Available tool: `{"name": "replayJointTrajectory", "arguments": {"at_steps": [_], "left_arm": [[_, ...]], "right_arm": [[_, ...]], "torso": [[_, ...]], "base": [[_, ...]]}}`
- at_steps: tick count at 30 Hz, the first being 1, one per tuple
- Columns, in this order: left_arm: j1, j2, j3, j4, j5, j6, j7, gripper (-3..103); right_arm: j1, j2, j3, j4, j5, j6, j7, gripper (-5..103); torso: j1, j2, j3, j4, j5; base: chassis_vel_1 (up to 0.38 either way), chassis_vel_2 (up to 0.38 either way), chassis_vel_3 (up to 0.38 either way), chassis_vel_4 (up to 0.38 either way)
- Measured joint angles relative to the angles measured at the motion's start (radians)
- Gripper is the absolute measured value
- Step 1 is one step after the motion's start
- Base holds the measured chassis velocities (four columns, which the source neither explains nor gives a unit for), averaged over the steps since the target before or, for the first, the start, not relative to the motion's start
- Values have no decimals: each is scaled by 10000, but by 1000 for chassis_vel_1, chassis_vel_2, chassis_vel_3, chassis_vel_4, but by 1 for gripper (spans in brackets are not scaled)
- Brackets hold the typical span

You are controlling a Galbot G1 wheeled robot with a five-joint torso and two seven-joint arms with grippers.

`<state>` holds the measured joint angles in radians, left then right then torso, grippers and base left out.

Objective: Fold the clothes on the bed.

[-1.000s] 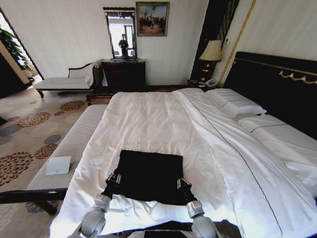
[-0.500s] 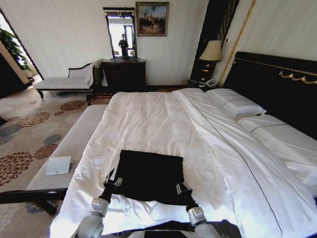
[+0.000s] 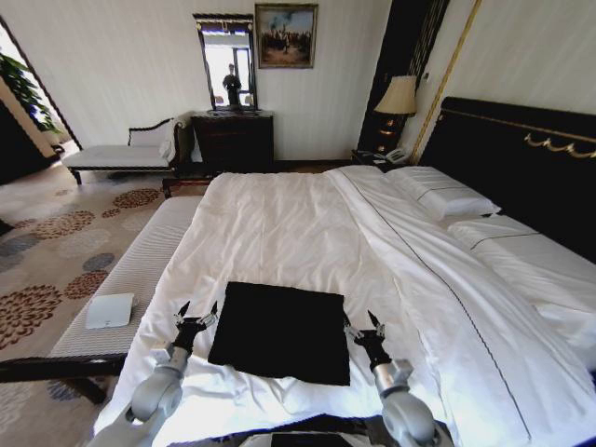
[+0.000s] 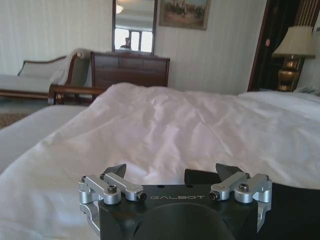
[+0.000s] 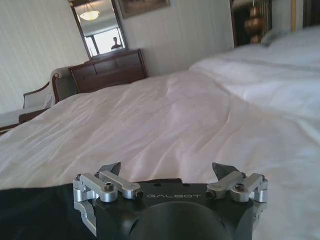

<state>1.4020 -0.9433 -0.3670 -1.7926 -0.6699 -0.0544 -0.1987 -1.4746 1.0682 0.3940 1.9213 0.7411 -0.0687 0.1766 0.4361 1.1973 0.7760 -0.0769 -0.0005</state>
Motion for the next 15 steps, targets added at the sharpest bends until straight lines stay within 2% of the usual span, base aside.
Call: {"name": "replayJointTrajectory", "arguments": {"at_steps": [1,2,5,6,8,10,11,15], "left_arm": [[0,0,0,0,0,0,0,100],[-416,128,208,242,-307,237,-41,100],[-1476,281,663,717,-1439,1241,-274,100],[-1476,281,663,717,-1439,1241,-274,100],[-2104,269,900,1022,-2208,1801,-304,100],[-2737,204,1133,1430,-3092,2245,-46,100],[-2737,204,1133,1430,-3092,2245,-46,100],[-3819,57,1729,2269,-4244,2617,563,100]], "right_arm": [[0,0,0,0,0,0,0,97],[458,-205,17,-143,1166,-568,-57,100],[1527,-574,48,-773,3282,-1672,-274,100],[1527,-574,48,-773,3282,-1672,-274,100],[2096,-695,-21,-1192,3922,-1972,-428,100],[2596,-741,-173,-1617,4222,-2161,-549,100],[2596,-741,-173,-1617,4222,-2161,-549,100],[3278,-576,-469,-2284,4168,-2199,-544,100]], "torso": [[0,0,0,0,0],[0,0,0,2,5],[1,0,0,-2,4],[1,0,0,-2,4],[1,-1,0,0,5],[2,0,0,-1,6],[2,0,0,-1,6],[2,-1,0,0,4]], "base": [[0,0,0,0],[0,0,0,0],[0,0,0,0],[0,0,0,0],[0,0,0,0],[0,0,0,0],[0,0,0,0],[0,0,0,0]]}}
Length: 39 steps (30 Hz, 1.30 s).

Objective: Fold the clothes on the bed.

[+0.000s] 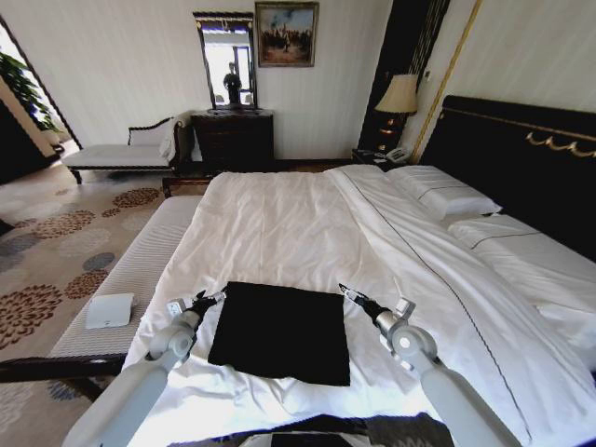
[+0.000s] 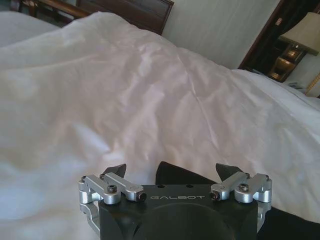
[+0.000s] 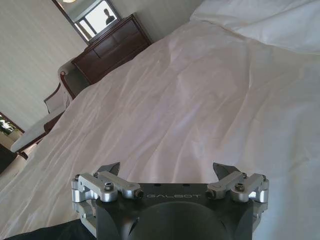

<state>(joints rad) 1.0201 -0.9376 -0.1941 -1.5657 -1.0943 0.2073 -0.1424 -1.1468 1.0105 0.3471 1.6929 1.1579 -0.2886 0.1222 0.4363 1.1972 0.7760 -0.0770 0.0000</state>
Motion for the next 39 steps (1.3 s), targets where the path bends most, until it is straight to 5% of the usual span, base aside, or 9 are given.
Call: {"name": "replayJointTrajectory", "arguments": {"at_steps": [9,23,31,32,39], "left_arm": [[-1662,-535,1067,1790,-435,98,561,100],[-2039,-869,1326,3073,-445,27,973,98],[-2065,-848,1522,3058,-219,-117,1130,78],[-2092,-853,1574,3058,-206,-119,1134,67],[-2260,-964,1649,3162,-188,-156,987,40]], "right_arm": [[222,244,-121,-364,-224,47,171,100],[182,131,12,-234,-284,83,416,100],[212,140,-23,-205,-297,83,497,100],[210,138,-21,-189,-298,83,518,100],[175,78,49,-130,-271,84,600,100]], "torso": [[0,1,-2,-4,0],[-2,2,-2,-1,1],[-3,3,-3,0,1],[-3,2,-2,0,0],[-2,2,-2,-2,-1]], "base": [[0,0,0,0],[0,0,0,0],[0,0,0,0],[0,0,0,0],[0,0,0,0]]}}
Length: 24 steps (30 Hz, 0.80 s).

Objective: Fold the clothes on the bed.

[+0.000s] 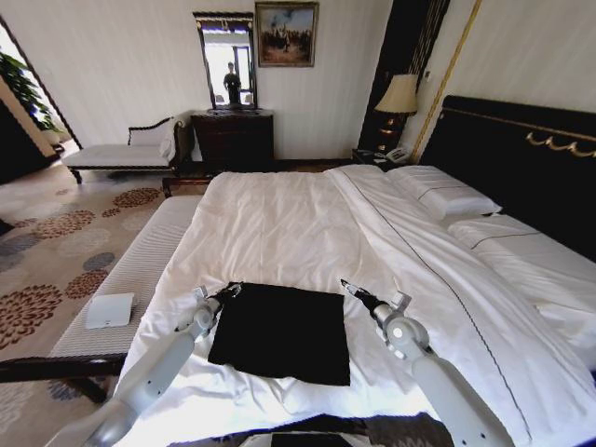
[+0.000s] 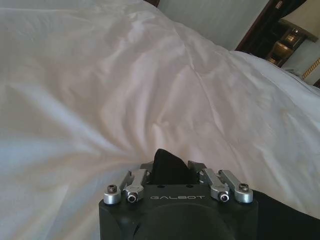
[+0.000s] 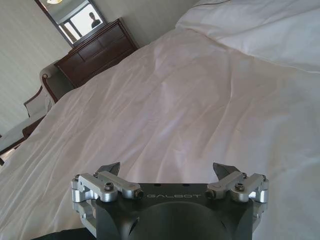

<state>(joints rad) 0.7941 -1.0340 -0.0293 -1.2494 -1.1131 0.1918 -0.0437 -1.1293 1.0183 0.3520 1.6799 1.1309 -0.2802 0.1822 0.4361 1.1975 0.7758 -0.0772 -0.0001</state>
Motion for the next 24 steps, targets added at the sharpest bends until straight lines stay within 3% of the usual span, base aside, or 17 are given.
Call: {"name": "replayJointTrajectory", "arguments": {"at_steps": [1,3,6,8,11,16,24], "left_arm": [[0,2,-19,-19,0,-6,-21,34],[0,3,-33,-35,1,-7,-30,34],[26,32,-191,-134,-74,-13,-189,18],[32,44,-193,-150,-78,-14,-203,18],[113,117,-229,-307,-95,-62,-346,3],[289,177,-367,-492,-166,-129,-426,2],[716,427,-501,-1135,-200,-169,-467,2]], "right_arm": [[-8,0,0,7,6,-1,6,100],[-9,3,0,7,9,-2,9,100],[32,91,-44,-100,159,-77,11,100],[45,106,-52,-126,185,-87,3,100],[207,344,-107,-470,576,-220,-115,100],[357,730,-136,-1034,1171,-371,-96,100],[420,955,-265,-1741,1029,-480,-371,100]], "torso": [[0,0,0,1,0],[0,0,0,1,0],[0,0,0,0,0],[0,0,0,0,-1],[0,0,0,0,-2],[0,0,0,0,1],[0,0,0,1,0]], "base": [[0,0,0,0],[0,0,0,0],[0,0,0,0],[0,0,0,0],[0,0,0,0],[0,0,0,0],[0,0,0,0]]}}
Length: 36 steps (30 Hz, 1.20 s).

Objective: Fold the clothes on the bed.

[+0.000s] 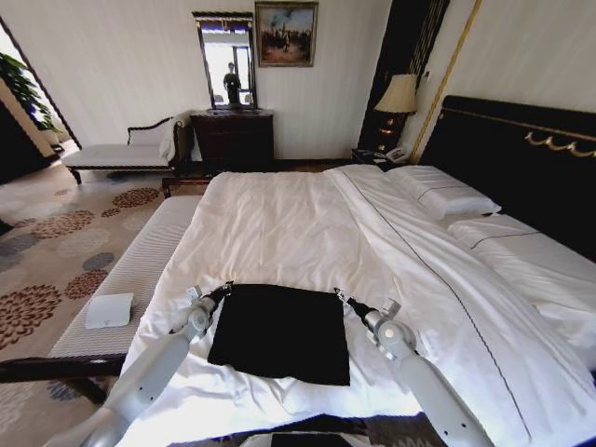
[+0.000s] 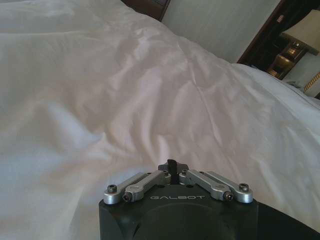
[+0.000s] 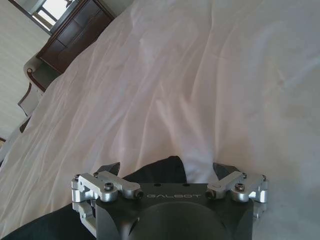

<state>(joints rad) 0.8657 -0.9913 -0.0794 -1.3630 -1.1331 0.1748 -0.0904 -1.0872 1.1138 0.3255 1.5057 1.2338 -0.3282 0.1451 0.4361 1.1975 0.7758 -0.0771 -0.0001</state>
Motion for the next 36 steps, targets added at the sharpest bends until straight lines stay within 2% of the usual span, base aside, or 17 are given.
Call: {"name": "replayJointTrajectory", "arguments": {"at_steps": [2,4,5,7,8,10,11,13,16,19,21,22,23,25,28,30,36], "left_arm": [[27,47,-6,-88,-9,0,-11,2],[26,83,-7,-163,-27,0,-33,2],[26,83,-7,-163,-27,0,-33,2],[-19,100,27,-200,-41,2,-73,2],[-45,100,43,-210,-41,4,-83,2],[-77,87,64,-226,-52,4,-102,2],[-77,87,64,-226,-52,4,-102,2],[-101,54,102,-247,-78,4,-122,2],[-104,48,122,-248,-78,3,-123,2],[-103,41,132,-235,-61,-16,-122,2],[-102,38,130,-235,-61,-22,-122,2],[-97,27,120,-229,-62,-29,-122,2],[-95,17,110,-219,-62,-34,-122,2],[-79,-13,97,-200,-58,-43,-120,2],[-53,-24,89,-200,-46,-49,-120,2],[-5,-23,79,-222,-21,-61,-119,2],[59,25,37,-467,-22,-85,-187,2]], "right_arm": [[27,58,-20,-107,-59,-9,-68,103],[91,132,-31,-215,-75,-19,-122,95],[91,132,-31,-215,-75,-19,-122,95],[193,200,-52,-345,-71,-29,-164,84],[224,225,-70,-404,-99,-29,-181,84],[256,254,-102,-492,-205,-18,-205,73],[256,254,-102,-492,-205,-18,-205,73],[284,322,-153,-623,-429,38,-287,62],[291,351,-170,-648,-466,49,-318,57],[312,384,-198,-659,-508,89,-330,40],[312,384,-200,-658,-508,96,-331,40],[312,383,-212,-651,-510,121,-333,28],[312,386,-219,-650,-513,141,-332,28],[335,413,-233,-654,-515,176,-318,18],[343,418,-240,-654,-514,190,-312,12],[345,424,-244,-618,-509,230,-303,3],[292,422,-231,-301,-479,274,-233,1]], "torso": [[0,0,0,0,1],[0,0,0,-1,0],[0,0,0,-1,0],[0,0,0,0,0],[0,0,0,0,0],[0,0,0,0,1],[0,0,0,0,1],[0,0,0,-1,1],[0,0,0,-1,1],[0,0,0,1,1],[0,0,0,1,1],[0,0,0,1,1],[0,0,1,0,1],[0,0,0,0,2],[0,0,0,1,2],[0,0,0,1,1],[1,-1,1,0,2]], "base": [[0,0,0,0],[0,0,0,0],[0,0,0,0],[0,0,0,0],[0,0,0,0],[0,0,0,0],[0,0,0,0],[0,0,0,0],[0,0,0,0],[0,0,0,0],[0,0,0,0],[0,0,0,0],[0,0,0,0],[0,0,0,0],[0,0,0,0],[0,0,0,0],[0,0,0,0]]}}
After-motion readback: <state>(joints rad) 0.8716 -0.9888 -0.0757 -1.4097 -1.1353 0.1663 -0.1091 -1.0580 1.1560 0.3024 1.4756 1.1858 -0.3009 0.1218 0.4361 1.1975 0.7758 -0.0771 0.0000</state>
